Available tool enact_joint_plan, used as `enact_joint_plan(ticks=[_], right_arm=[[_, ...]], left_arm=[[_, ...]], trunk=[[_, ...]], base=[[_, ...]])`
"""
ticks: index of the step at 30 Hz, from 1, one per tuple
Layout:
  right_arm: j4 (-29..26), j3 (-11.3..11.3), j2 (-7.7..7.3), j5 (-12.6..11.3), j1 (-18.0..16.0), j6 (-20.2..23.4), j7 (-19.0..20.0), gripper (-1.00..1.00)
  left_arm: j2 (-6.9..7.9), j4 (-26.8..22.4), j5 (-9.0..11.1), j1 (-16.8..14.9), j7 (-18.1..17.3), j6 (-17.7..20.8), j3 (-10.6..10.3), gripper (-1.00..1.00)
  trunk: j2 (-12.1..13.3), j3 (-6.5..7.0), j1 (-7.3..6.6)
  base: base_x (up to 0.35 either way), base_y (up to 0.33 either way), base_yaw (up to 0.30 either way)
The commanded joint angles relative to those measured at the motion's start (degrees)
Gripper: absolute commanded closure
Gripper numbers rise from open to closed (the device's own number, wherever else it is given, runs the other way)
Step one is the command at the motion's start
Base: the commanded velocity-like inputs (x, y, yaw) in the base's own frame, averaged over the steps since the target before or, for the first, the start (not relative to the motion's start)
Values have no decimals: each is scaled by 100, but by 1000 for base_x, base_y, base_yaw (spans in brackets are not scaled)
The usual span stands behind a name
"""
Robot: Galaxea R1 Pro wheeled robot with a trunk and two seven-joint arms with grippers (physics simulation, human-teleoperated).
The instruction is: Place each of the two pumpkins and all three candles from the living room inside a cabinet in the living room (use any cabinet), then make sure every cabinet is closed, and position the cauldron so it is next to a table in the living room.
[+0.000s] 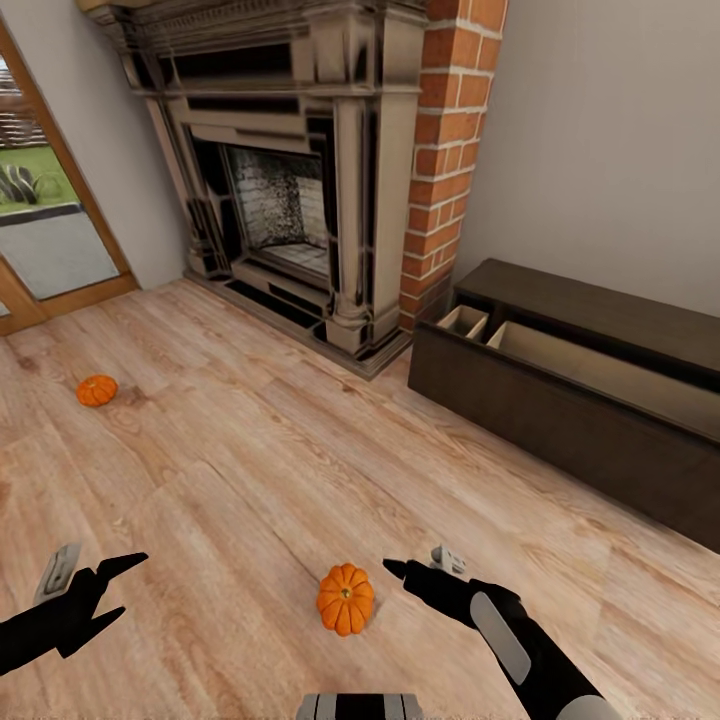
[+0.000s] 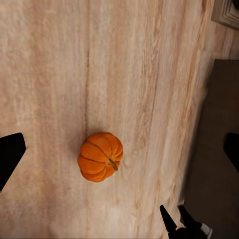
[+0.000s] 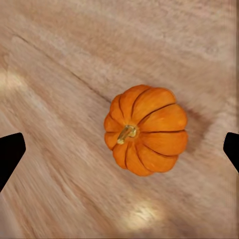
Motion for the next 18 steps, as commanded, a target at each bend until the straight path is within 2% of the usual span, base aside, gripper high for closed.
enact_joint_plan(ticks=[1, 7, 15, 18], right_arm=[[-3, 12, -6, -14, -3, 10, -2, -100], [-2, 20, -6, -24, -3, -190, 1, -100], [-1, 21, -7, -32, -3, -204, 13, -100], [-2, 19, -10, -32, -3, -204, 9, -100]], left_arm=[[-1, -4, 62, -3, 59, 20, 6, -100], [1, -7, 59, -3, 59, 20, 6, -100], [1, -17, 59, -3, 54, 20, 13, -100], [6, -11, 55, -3, 58, 20, 15, -100]], trunk=[[-3, -27, 1], [-11, -160, 17], [-11, -160, 17], [-11, -160, 17]], base=[[0, 0, 0], [0, 0, 0], [0, 2, 0], [44, 147, 0]])
